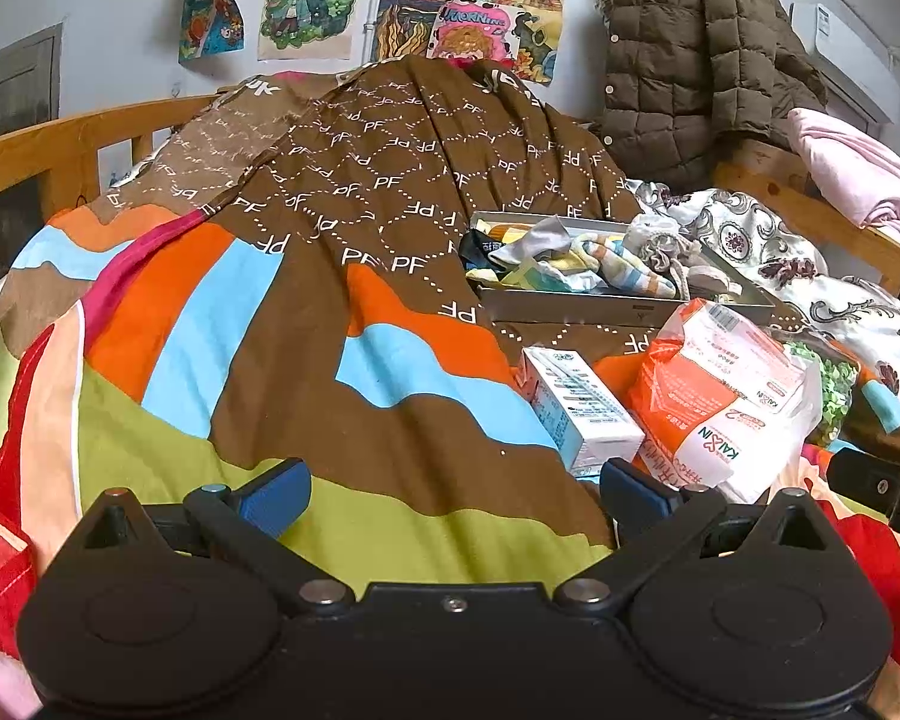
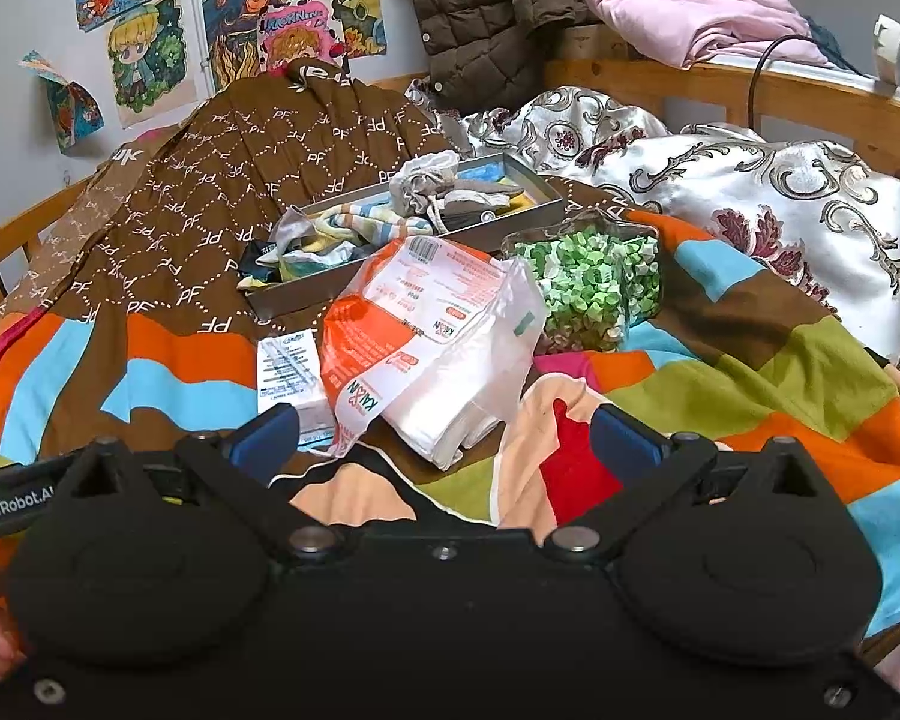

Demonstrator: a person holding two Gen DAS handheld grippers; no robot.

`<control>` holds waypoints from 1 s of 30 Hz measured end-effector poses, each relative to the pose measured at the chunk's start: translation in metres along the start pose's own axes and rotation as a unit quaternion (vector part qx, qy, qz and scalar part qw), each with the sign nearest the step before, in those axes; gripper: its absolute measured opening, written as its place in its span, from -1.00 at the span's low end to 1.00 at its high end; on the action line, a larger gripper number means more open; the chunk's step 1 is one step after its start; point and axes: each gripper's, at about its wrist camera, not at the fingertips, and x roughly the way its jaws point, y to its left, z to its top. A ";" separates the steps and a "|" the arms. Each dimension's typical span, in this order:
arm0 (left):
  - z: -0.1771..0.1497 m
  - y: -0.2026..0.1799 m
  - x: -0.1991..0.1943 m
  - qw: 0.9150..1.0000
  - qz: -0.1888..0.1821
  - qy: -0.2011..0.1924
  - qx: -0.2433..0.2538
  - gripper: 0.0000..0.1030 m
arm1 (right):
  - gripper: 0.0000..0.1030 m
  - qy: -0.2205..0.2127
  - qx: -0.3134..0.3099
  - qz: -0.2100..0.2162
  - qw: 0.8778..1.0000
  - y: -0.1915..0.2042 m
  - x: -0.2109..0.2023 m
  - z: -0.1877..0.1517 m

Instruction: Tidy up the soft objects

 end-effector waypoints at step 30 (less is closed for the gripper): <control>-0.001 -0.001 0.000 1.000 -0.001 0.001 0.002 0.98 | 0.99 0.000 -0.011 -0.002 1.000 0.009 -0.006 -0.002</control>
